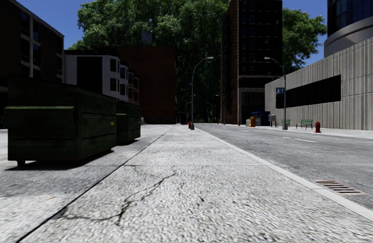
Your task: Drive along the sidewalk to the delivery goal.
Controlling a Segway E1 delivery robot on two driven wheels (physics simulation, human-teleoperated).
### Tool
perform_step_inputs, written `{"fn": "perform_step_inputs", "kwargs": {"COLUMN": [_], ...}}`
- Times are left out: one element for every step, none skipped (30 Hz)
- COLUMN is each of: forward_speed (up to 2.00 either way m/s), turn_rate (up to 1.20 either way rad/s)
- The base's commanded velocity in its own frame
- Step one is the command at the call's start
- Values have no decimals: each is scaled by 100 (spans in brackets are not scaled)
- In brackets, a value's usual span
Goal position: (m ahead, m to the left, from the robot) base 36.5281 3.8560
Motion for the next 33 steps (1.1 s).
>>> {"fn": "perform_step_inputs", "kwargs": {"forward_speed": [200, 200, 200, 200, 200, 200, 200, 200, 200, 200, 200, 200, 200, 200, 200, 200, 200, 200, 200, 200, 200, 200, 200, 200, 200, 200, 200, 200, 200, 200, 200, 200, 200], "turn_rate": [0, 0, 0, 0, 0, 0, 0, 0, 0, 0, 0, 0, 0, 0, 0, 0, 0, 0, 0, 0, 0, 0, 0, 0, 0, 0, 0, 0, 0, 0, 0, 0, 0]}}
